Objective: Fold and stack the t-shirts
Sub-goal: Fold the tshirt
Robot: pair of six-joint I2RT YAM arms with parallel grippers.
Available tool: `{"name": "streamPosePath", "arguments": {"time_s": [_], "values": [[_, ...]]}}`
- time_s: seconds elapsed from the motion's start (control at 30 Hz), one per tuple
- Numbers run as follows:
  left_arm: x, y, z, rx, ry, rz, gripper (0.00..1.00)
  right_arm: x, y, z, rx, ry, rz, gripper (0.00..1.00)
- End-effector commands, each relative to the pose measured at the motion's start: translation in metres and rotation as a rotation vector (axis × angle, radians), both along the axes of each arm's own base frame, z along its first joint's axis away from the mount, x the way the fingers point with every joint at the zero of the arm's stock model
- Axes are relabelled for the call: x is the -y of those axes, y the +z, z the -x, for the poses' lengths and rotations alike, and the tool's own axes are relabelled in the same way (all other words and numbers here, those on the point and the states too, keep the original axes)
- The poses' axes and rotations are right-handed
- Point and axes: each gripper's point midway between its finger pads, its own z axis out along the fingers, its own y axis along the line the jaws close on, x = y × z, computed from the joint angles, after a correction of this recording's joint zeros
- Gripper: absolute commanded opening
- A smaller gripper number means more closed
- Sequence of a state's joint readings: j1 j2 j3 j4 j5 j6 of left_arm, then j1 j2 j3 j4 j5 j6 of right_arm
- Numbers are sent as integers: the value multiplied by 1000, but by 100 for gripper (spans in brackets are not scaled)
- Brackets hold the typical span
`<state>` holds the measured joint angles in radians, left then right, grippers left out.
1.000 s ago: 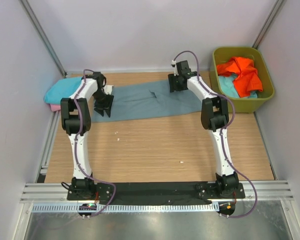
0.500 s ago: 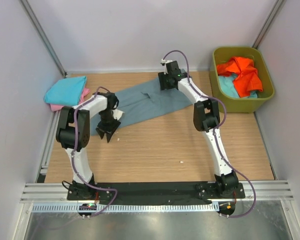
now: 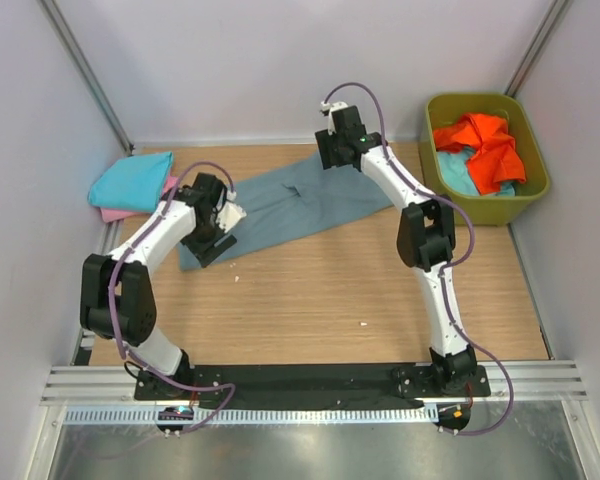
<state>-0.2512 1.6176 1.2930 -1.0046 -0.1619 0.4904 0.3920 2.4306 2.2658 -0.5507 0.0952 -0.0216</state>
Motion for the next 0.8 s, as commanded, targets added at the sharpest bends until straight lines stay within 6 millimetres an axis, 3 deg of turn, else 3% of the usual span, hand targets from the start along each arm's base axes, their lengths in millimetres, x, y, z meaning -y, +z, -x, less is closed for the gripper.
{"name": "streamPosePath", "arguments": {"time_s": [0.0,0.23,0.43,0.53,0.77], "values": [[-13,-23,-5,37,-176,-74,77,11,82,2,144,-21,-17,66],[-27,-59,-15,7,-199,-63,66,20,89,14,146,-20,16,66],[-31,-70,-27,-15,-175,-29,62,20,88,19,139,-8,34,66],[-34,-78,-27,-50,-169,-18,59,21,90,19,144,-5,40,66],[-32,-87,-1,-152,-212,11,48,30,78,22,130,-11,97,66]]}}
